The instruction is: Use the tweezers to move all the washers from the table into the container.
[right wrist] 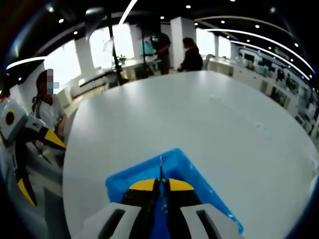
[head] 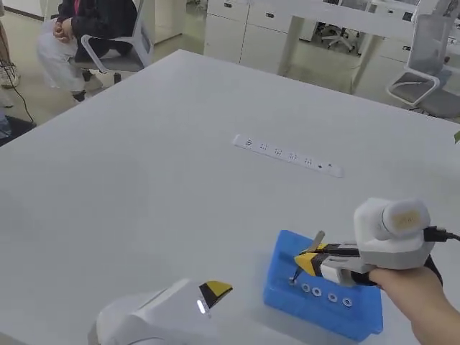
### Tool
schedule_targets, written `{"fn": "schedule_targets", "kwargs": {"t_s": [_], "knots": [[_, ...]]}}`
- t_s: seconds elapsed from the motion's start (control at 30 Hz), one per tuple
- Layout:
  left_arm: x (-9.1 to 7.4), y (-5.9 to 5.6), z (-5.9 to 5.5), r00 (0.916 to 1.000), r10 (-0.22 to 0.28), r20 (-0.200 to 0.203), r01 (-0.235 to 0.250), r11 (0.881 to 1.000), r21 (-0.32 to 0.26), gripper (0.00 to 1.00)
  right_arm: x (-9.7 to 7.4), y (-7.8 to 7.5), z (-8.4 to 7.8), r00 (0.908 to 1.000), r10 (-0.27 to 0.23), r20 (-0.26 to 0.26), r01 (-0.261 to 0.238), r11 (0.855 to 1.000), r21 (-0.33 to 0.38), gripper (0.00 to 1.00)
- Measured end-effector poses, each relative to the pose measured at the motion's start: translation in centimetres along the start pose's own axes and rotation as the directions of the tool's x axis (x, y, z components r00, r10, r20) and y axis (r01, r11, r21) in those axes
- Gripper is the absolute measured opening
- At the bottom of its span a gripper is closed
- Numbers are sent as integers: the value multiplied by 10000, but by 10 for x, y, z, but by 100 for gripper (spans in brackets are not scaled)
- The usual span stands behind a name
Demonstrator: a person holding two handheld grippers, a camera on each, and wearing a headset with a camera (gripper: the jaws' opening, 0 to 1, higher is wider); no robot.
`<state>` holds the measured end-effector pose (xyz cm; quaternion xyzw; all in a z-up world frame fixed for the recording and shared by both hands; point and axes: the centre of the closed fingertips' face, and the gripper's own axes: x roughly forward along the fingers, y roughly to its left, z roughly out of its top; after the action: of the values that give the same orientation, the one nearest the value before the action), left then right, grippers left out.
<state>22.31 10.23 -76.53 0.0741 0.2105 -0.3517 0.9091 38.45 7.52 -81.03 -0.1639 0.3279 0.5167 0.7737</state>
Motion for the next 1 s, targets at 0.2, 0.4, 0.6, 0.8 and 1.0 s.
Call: {"fn": "schedule_targets", "kwargs": {"t_s": [0.2,0.4,0.6,0.8,1.0], "knots": [[0,-6,5,9992,-371,177,374,9992,-167,74,-19,10,17,9984,-69,564,76,9999,-125,4],[3,-28,6,9903,-1373,-193,1381,9891,516,73,-45,26,21,9969,106,780,-60,9982,-591,4],[-1,-30,21,9832,-1826,19,1824,9827,324,68,-68,45,19,9945,303,1000,-221,9964,-818,4],[-3,-20,43,9739,-2243,341,2247,9744,-92,57,-85,66,12,9922,723,1014,-632,9938,-911,4],[-1,-20,57,9534,-3017,107,3012,9530,334,38,-92,96,-13,9845,1751,40,-1730,9758,-1341,4]]}}
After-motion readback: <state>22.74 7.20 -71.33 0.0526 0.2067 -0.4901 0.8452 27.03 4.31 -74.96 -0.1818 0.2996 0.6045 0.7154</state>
